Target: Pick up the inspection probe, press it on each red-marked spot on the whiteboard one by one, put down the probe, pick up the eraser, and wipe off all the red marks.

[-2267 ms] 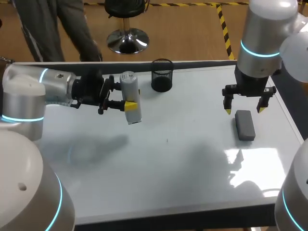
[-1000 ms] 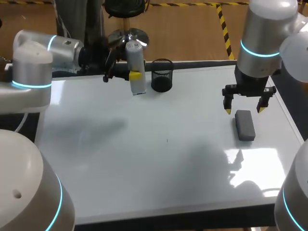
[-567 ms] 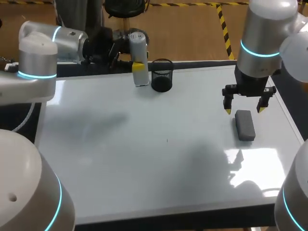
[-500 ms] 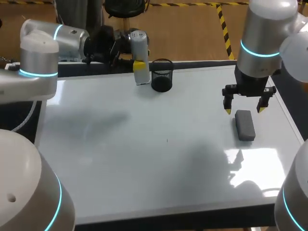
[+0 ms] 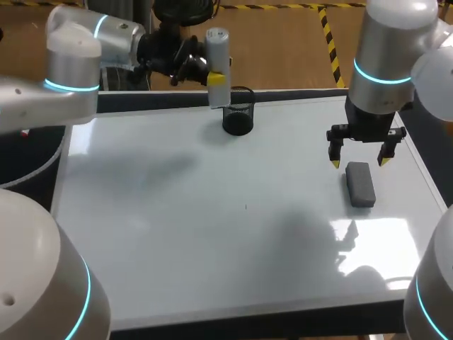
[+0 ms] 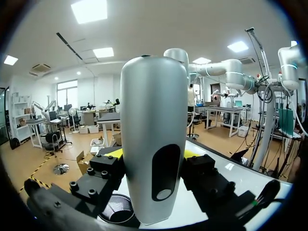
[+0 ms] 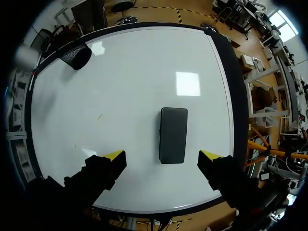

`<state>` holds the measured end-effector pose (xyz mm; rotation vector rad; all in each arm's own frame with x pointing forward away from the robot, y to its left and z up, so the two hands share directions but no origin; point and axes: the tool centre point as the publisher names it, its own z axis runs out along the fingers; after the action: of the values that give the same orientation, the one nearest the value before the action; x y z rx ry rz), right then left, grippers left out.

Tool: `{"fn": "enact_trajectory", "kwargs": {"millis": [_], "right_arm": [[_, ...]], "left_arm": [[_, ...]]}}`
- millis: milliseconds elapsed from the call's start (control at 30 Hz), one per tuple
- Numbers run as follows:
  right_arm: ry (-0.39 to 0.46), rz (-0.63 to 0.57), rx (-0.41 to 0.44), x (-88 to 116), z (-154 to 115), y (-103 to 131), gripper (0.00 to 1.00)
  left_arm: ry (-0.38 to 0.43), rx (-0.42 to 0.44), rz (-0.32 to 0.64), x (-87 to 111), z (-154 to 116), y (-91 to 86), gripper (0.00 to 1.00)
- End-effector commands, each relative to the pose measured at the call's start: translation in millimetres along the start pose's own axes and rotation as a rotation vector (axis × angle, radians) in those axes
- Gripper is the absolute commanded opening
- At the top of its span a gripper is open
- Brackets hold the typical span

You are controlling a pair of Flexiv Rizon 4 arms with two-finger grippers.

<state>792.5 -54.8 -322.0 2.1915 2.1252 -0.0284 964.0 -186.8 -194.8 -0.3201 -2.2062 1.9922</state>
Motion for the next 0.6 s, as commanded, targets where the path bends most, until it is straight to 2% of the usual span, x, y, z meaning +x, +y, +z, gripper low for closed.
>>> {"fn": "enact_trajectory", "kwargs": {"millis": [33, 300, 600], "right_arm": [[0.001, -0.001, -0.001, -1, -1, -1, 1.0], [0.001, -0.001, -0.001, -1, -1, -1, 1.0], [0.001, -0.001, -0.001, -1, -1, -1, 1.0]], "left_arm": [[0.093, -0.001, -0.003, -19.5, 8, -0.4, 0.0], [0.126, 0.011, 0.0, -38.8, 17, -0.7, 0.0], [0.136, 0.024, 0.013, -50.3, 20, 3.1, 0.0]]}}
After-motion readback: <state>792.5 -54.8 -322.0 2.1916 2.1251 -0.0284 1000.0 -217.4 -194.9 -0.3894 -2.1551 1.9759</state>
